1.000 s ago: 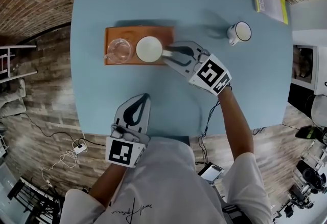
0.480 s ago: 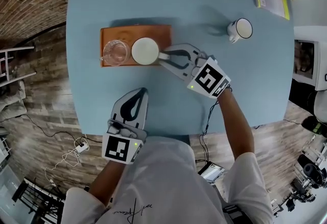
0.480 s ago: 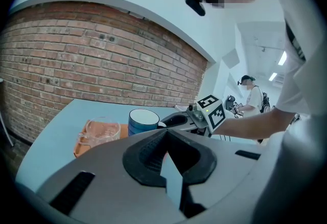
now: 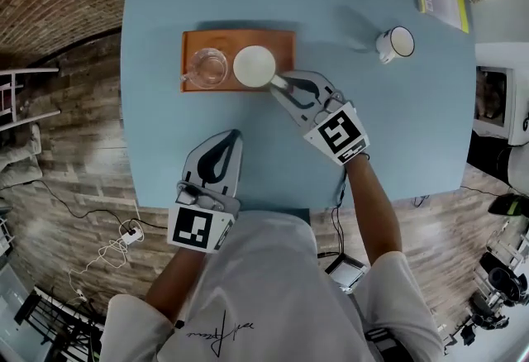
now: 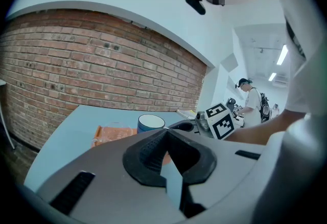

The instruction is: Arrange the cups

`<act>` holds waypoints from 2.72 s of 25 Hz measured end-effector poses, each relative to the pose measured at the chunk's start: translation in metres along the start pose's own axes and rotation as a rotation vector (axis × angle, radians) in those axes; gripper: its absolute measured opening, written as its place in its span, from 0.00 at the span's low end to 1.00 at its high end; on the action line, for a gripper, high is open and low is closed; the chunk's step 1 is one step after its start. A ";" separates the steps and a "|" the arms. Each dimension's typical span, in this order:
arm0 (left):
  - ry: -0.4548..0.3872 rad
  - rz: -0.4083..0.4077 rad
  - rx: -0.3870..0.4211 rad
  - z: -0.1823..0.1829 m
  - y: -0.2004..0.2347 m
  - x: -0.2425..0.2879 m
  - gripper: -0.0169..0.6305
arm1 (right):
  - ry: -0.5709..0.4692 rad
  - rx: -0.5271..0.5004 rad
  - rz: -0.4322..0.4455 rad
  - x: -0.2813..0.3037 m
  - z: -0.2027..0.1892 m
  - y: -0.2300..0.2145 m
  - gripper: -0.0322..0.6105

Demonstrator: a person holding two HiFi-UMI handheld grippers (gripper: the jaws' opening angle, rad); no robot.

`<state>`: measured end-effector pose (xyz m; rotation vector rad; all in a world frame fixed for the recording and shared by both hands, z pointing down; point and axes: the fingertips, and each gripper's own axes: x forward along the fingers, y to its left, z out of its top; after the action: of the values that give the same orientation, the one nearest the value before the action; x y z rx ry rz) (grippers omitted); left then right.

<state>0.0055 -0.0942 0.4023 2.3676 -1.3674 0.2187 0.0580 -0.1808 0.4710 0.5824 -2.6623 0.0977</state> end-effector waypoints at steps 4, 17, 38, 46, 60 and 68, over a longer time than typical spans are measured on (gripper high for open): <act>-0.045 -0.007 0.010 0.010 0.005 -0.006 0.04 | 0.007 0.026 -0.130 -0.001 -0.003 0.008 0.15; -0.083 -0.113 0.023 0.011 0.011 -0.016 0.04 | -0.024 0.165 -0.395 -0.020 0.000 0.020 0.15; -0.152 -0.194 0.025 0.028 0.014 -0.024 0.04 | -0.055 0.310 -0.761 -0.042 0.023 0.029 0.15; -0.151 -0.169 0.009 0.029 0.022 -0.024 0.04 | -0.060 0.334 -0.827 -0.033 0.022 0.025 0.15; -0.134 -0.146 -0.014 0.024 0.032 -0.020 0.04 | -0.054 0.384 -0.879 -0.023 0.010 0.017 0.15; -0.121 -0.143 -0.026 0.021 0.035 -0.016 0.04 | -0.037 0.382 -0.890 -0.015 0.000 0.011 0.15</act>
<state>-0.0344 -0.1057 0.3867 2.4790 -1.2378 0.0173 0.0662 -0.1649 0.4651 1.8244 -2.1739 0.3304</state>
